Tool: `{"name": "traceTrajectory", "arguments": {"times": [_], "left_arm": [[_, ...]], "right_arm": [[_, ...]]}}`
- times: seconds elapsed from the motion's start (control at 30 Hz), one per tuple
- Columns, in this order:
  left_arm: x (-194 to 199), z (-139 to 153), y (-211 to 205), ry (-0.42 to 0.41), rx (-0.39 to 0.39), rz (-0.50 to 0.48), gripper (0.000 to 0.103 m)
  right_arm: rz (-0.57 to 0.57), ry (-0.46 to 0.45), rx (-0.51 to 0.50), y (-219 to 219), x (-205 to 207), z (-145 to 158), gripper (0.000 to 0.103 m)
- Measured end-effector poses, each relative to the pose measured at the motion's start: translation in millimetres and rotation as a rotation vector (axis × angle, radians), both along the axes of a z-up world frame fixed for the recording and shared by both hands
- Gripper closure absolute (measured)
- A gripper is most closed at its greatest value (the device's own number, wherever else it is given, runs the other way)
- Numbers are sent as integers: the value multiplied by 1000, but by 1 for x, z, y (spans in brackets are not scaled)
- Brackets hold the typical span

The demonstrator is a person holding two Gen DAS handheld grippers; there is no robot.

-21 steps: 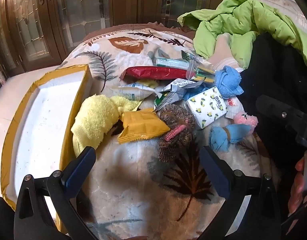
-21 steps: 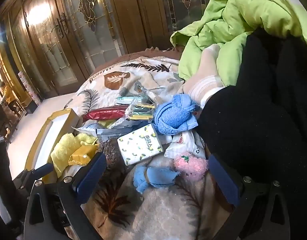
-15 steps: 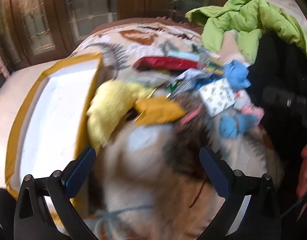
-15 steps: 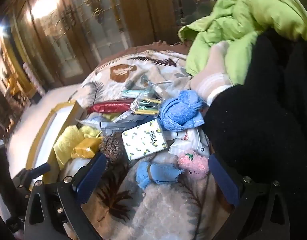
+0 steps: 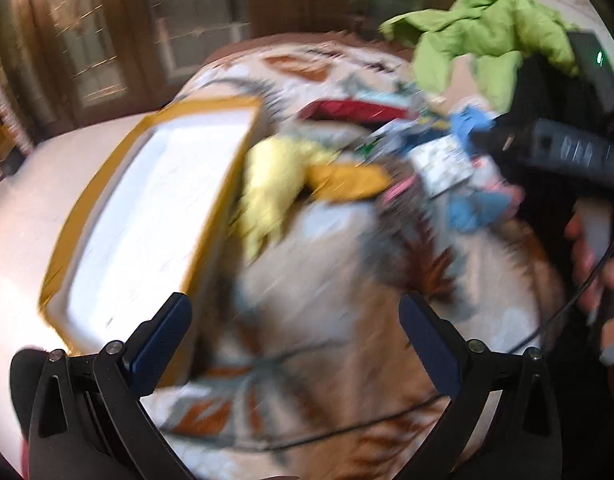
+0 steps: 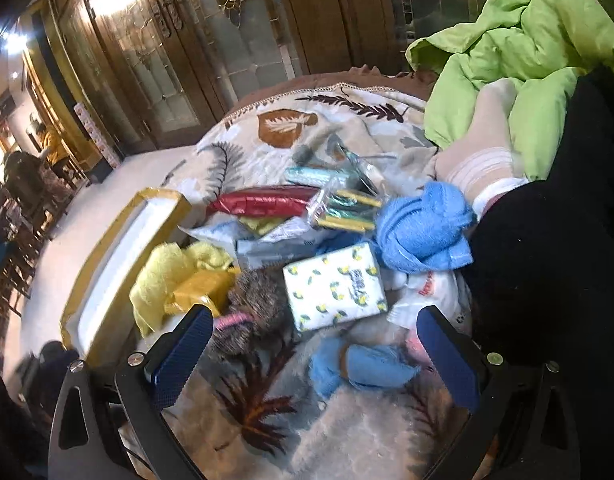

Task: Organize soft objects
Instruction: 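Move the right gripper toward the white lemon-print tissue pack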

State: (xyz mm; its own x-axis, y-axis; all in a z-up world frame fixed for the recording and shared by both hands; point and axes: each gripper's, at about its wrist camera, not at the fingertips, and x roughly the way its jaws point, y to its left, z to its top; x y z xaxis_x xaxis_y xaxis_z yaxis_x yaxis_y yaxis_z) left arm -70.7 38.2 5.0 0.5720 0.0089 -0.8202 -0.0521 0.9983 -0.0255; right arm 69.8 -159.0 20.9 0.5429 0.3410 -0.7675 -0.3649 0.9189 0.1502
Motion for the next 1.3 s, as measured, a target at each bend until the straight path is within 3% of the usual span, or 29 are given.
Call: {"name": "traceTrajectory", "arguments": {"times": [0.1,0.23,0.67,1.3], "left_arm": [[18,2,-7,-6,-62,-50,0],[45,3,-17,-25,-34,-116,0],[91,-8,-20,9,-59,-285,0],[116,-28,-28,52,41,-268,0]], "right_arm": [[-35,7,2,-10,-5,-2,0],[-55,26,48,-24,-10,-5,0],[-57,28,-38,-14,-4,-8,0],[-76,70,-21,-15,5,-12,0]]}}
